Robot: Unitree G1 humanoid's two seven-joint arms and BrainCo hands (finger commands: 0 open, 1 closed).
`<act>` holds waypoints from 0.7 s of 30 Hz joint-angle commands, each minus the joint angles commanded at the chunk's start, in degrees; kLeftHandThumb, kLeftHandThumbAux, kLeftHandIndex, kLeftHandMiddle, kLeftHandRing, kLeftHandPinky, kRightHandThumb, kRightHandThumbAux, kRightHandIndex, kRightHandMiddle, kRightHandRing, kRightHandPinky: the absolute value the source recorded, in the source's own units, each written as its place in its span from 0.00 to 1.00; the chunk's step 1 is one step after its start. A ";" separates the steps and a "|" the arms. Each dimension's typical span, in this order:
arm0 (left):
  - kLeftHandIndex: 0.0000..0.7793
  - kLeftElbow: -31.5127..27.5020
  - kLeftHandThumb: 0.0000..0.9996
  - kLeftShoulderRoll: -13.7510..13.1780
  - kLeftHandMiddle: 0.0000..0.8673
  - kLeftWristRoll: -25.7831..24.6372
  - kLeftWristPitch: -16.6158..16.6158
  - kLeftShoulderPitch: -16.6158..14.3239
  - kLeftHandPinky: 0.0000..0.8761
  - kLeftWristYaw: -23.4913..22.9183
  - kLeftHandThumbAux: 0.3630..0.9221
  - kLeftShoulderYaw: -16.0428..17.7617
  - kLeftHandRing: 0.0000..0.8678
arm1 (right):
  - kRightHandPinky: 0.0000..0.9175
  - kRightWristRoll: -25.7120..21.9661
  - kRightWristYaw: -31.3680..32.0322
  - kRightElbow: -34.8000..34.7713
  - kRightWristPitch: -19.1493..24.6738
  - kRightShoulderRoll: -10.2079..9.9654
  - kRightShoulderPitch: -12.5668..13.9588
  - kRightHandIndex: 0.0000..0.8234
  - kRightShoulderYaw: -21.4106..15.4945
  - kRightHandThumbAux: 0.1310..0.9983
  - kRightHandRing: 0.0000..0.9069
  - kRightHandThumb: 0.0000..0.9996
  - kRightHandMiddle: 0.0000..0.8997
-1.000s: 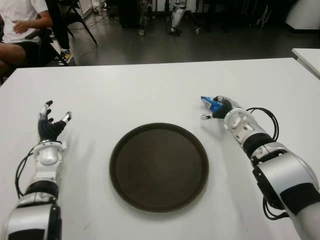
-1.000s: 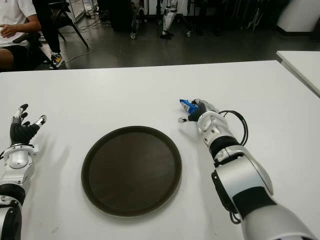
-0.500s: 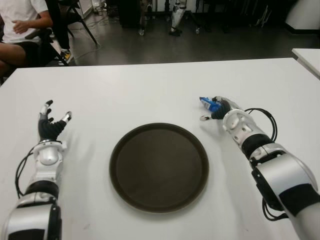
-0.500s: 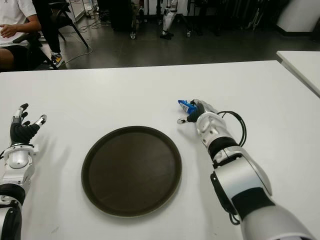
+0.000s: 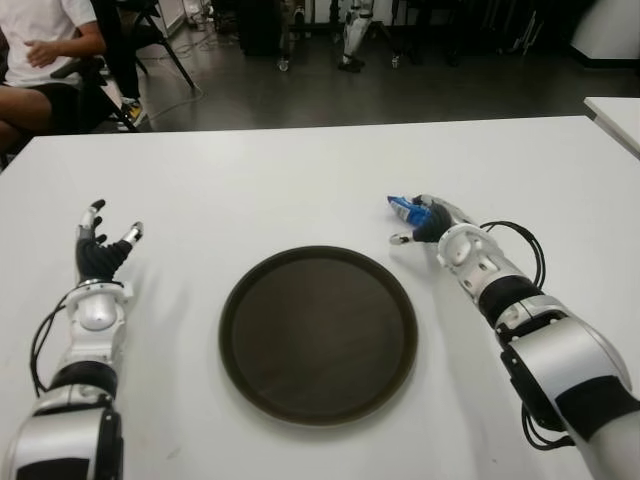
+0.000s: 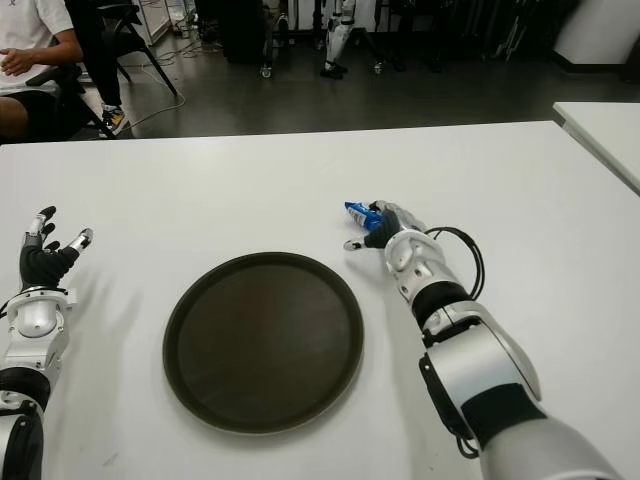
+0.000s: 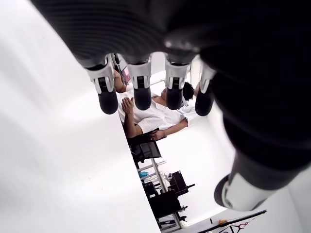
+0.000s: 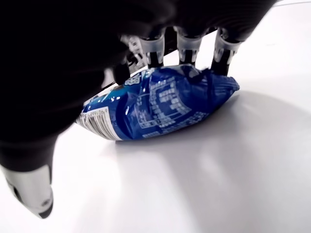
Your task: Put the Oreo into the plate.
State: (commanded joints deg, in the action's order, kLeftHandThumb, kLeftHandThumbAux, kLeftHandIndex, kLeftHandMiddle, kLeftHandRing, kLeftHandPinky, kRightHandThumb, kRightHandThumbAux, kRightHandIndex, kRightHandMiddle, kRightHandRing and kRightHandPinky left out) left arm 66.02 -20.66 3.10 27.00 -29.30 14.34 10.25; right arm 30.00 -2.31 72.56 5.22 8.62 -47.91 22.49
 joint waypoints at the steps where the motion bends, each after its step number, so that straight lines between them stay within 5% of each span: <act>1: 0.00 -0.01 0.00 0.01 0.00 0.04 0.02 0.00 0.00 0.03 0.63 -0.03 0.00 | 0.00 0.43 0.58 -0.08 0.27 0.00 -0.01 0.00 0.64 0.61 0.00 0.00 0.00; 21: 0.00 -0.88 0.00 -0.02 0.00 0.59 -0.17 0.21 0.00 0.60 0.63 -0.38 0.00 | 0.00 1.34 3.91 -3.29 0.30 0.63 1.32 0.00 3.23 0.70 0.00 0.00 0.00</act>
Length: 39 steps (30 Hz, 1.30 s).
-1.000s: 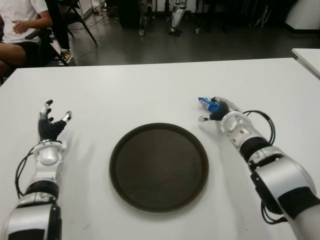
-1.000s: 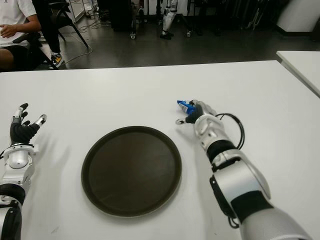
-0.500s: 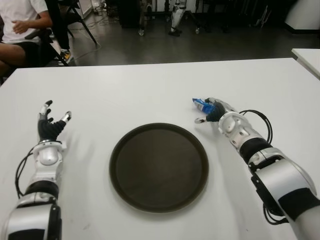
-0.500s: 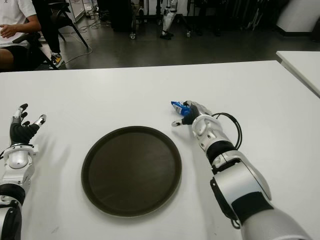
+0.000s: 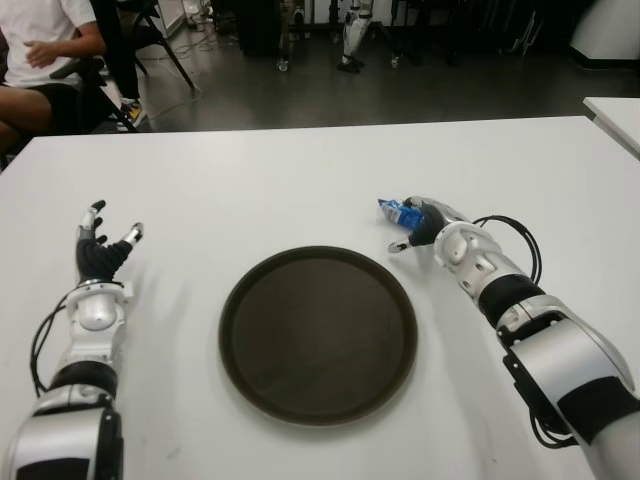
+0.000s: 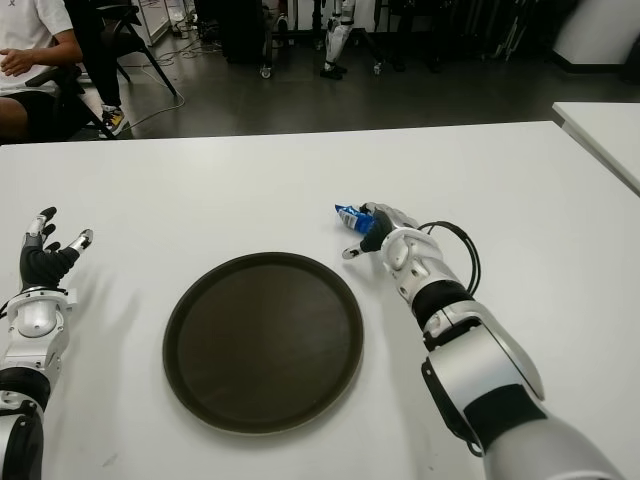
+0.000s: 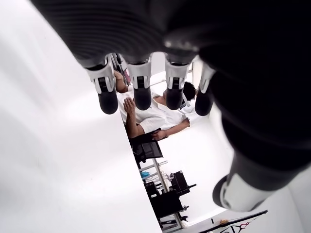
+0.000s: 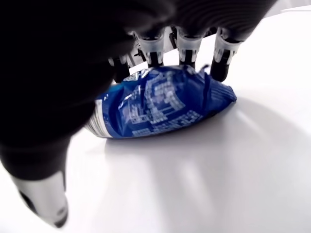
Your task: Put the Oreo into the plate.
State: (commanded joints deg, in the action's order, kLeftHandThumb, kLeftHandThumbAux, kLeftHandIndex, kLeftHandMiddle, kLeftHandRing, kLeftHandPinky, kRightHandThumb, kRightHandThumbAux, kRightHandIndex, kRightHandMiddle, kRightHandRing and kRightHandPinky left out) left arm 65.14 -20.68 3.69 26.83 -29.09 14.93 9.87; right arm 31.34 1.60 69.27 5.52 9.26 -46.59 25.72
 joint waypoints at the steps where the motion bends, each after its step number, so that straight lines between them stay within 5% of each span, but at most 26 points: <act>1: 0.00 -0.05 0.00 -0.03 0.00 0.06 -0.01 0.03 0.00 0.05 0.63 -0.04 0.00 | 0.00 0.03 0.05 -0.13 -0.09 0.06 0.07 0.00 0.05 0.70 0.00 0.00 0.00; 39: 0.00 -0.27 0.00 0.09 0.00 -0.19 -0.40 -0.37 0.00 -0.37 0.62 -0.03 0.00 | 0.00 1.13 5.40 -13.65 3.56 3.81 5.28 0.00 3.11 0.69 0.00 0.00 0.00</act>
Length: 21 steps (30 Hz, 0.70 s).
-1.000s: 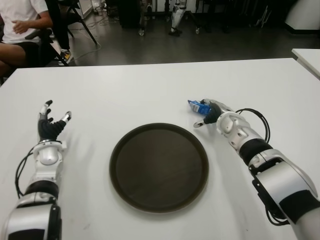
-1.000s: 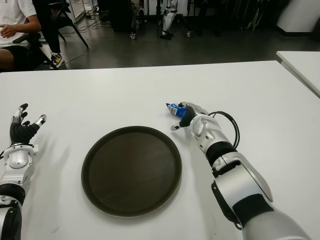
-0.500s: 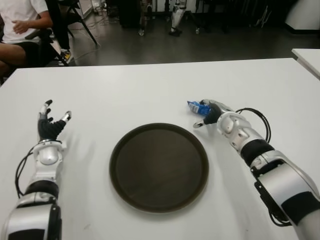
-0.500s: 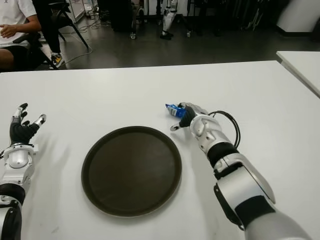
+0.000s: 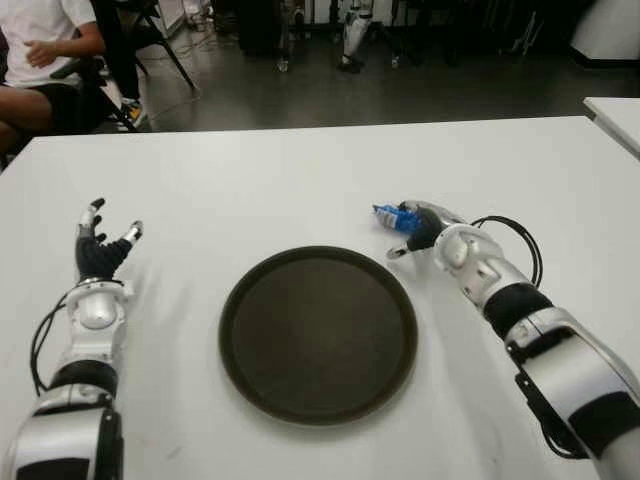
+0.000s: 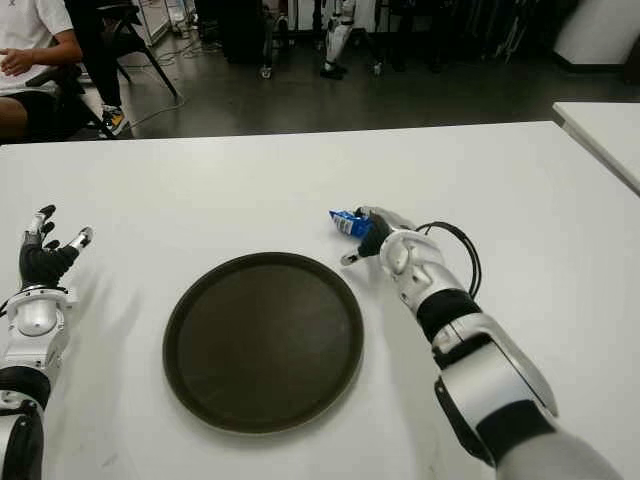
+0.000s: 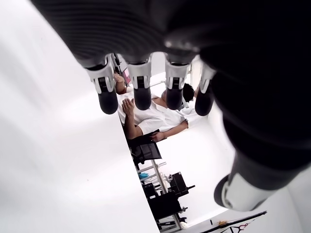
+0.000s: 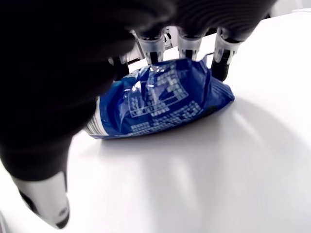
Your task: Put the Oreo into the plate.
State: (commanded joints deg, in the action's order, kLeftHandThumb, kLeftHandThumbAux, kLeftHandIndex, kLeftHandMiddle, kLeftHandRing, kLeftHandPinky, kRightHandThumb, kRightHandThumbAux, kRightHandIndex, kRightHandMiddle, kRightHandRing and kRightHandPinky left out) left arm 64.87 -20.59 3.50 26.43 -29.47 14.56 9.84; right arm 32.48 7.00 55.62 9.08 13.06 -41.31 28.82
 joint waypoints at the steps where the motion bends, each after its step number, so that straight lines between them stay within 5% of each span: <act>1: 0.00 0.10 0.00 -0.01 0.00 -0.03 0.06 -0.02 0.00 0.02 0.62 0.05 0.00 | 0.00 0.18 0.27 -0.38 -0.43 0.31 0.25 0.00 0.28 0.68 0.00 0.00 0.00; 12: 0.00 0.29 0.00 -0.27 0.00 0.23 0.13 -0.02 0.00 0.22 0.60 -0.06 0.00 | 0.02 1.85 2.68 -1.16 -1.38 1.69 1.07 0.00 2.05 0.65 0.00 0.00 0.00; 21: 0.00 0.16 0.00 -0.29 0.00 0.02 0.15 -0.01 0.00 -0.02 0.63 0.06 0.00 | 0.13 1.89 3.33 -3.25 -0.55 2.50 2.16 0.00 2.03 0.64 0.00 0.00 0.00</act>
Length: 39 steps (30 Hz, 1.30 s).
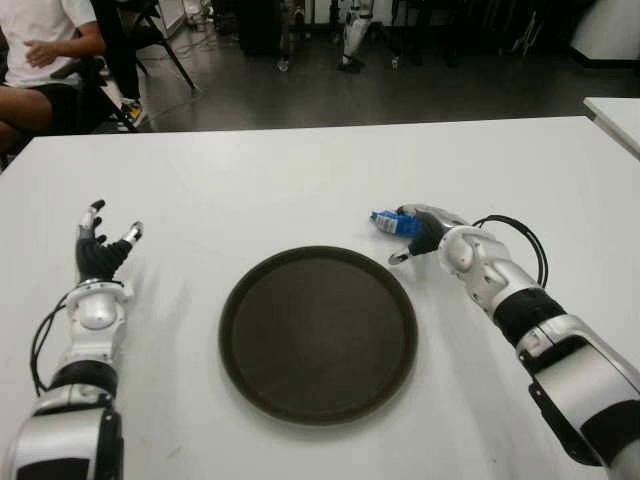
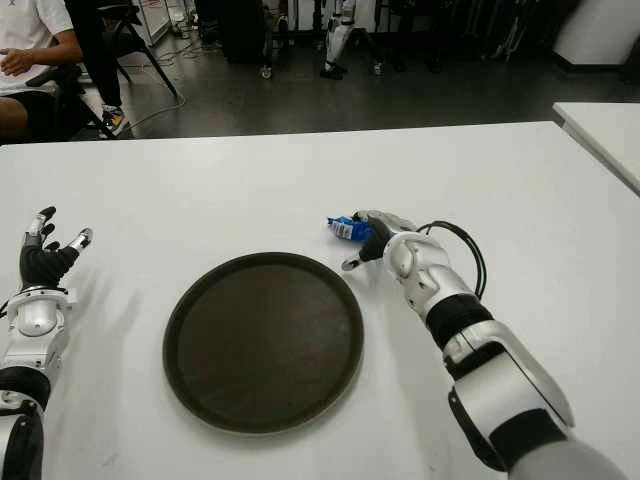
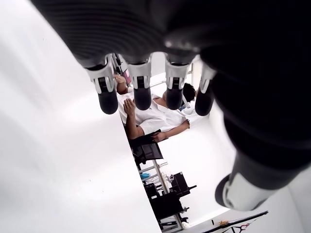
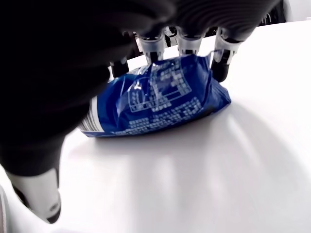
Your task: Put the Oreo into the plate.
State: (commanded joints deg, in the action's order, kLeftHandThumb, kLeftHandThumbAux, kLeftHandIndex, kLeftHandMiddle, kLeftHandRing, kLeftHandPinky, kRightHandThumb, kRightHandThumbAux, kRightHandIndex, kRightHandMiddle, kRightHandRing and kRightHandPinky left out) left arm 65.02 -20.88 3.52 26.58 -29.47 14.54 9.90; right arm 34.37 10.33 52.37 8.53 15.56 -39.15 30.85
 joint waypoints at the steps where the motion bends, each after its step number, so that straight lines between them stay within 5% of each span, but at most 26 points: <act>1: 0.00 -0.01 0.00 -0.02 0.00 0.02 0.03 0.02 0.00 -0.05 0.64 -0.02 0.00 | 0.14 -0.03 0.07 -0.17 0.10 0.05 0.07 0.00 -0.05 0.64 0.00 0.00 0.00; 19: 0.00 0.35 0.00 -0.25 0.00 0.06 0.09 -0.03 0.00 -0.20 0.69 0.03 0.00 | 0.20 0.18 3.26 -3.57 3.04 1.12 1.01 0.00 -0.09 0.65 0.00 0.00 0.00; 39: 0.00 0.60 0.00 -0.08 0.00 -0.18 0.18 -0.10 0.00 -0.31 0.64 0.33 0.00 | 0.02 2.25 8.69 -10.91 8.68 2.70 2.53 0.00 0.02 0.62 0.00 0.00 0.00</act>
State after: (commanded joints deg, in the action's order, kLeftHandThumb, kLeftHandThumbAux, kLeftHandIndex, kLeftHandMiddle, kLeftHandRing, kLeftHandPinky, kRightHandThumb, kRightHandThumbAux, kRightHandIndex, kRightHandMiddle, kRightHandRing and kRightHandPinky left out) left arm 65.62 -20.96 3.34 26.77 -29.58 14.23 10.23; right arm 36.62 19.03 41.46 17.21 18.26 -36.62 30.87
